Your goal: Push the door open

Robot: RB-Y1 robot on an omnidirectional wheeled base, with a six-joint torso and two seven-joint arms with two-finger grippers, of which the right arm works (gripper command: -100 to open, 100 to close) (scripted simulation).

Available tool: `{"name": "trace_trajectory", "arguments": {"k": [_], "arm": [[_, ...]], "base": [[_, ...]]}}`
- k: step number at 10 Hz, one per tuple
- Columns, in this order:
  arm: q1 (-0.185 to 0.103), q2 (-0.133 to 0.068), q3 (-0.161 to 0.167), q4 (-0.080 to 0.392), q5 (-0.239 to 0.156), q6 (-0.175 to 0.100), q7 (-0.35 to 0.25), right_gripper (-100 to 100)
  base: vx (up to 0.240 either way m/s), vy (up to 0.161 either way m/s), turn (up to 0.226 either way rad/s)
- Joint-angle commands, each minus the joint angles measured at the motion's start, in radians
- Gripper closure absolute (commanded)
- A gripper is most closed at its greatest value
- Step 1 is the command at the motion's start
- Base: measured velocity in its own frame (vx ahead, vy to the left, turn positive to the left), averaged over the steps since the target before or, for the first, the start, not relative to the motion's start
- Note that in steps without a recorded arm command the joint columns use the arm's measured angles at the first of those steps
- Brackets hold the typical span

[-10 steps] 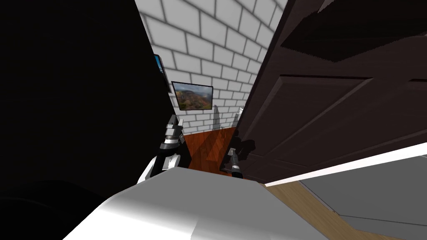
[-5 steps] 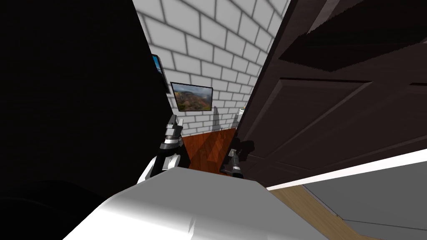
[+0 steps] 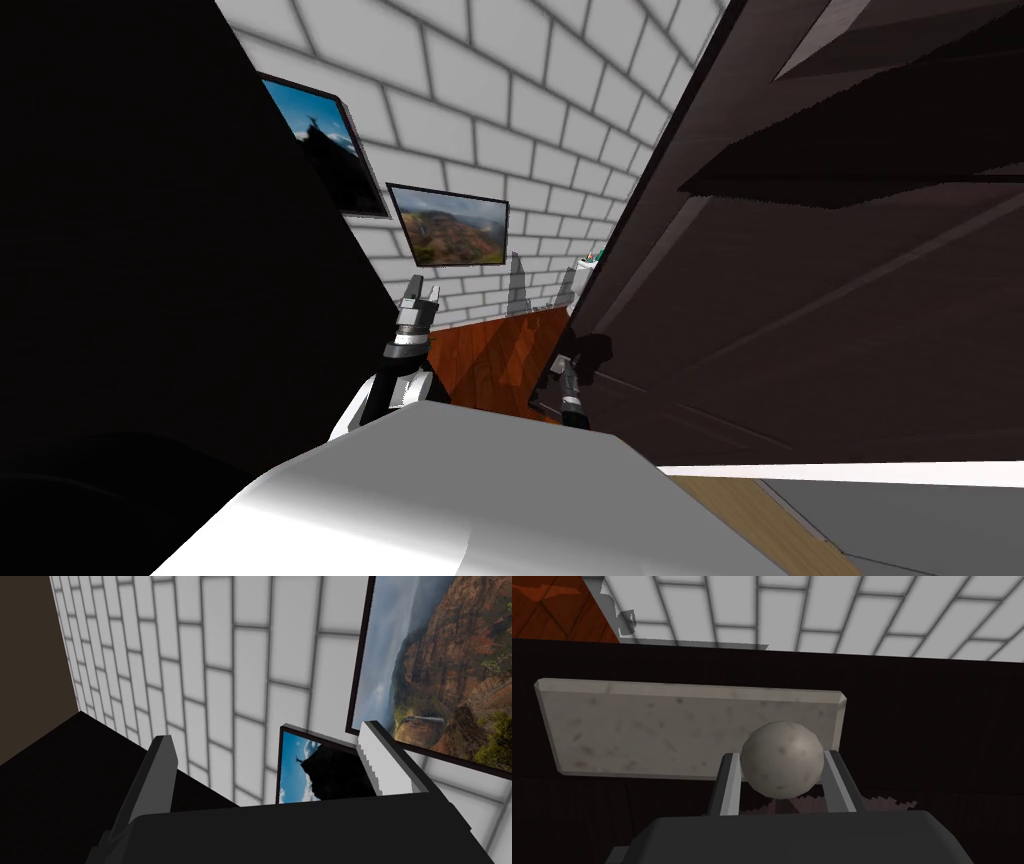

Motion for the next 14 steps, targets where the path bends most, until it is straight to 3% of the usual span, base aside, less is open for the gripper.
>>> {"name": "trace_trajectory", "arguments": {"k": [1,4,5,10,14], "arm": [[-0.006,-0.017,-0.030,0.023,-0.012,-0.013,0.001,100],[-0.011,-0.023,-0.062,0.024,-0.027,-0.011,0.009,100],[0.007,-0.015,-0.006,0.013,-0.030,-0.007,0.027,-100],[0.027,-0.006,0.104,0.004,-0.065,-0.022,0.084,-100],[0.046,0.019,0.212,-0.005,-0.099,-0.036,0.139,-100]], "base": [[0.079,0.014,-0.021],[0.149,-0.005,-0.116],[0.076,-0.002,-0.229],[-0.060,0.001,-0.171],[-0.043,-0.001,-0.209]]}}
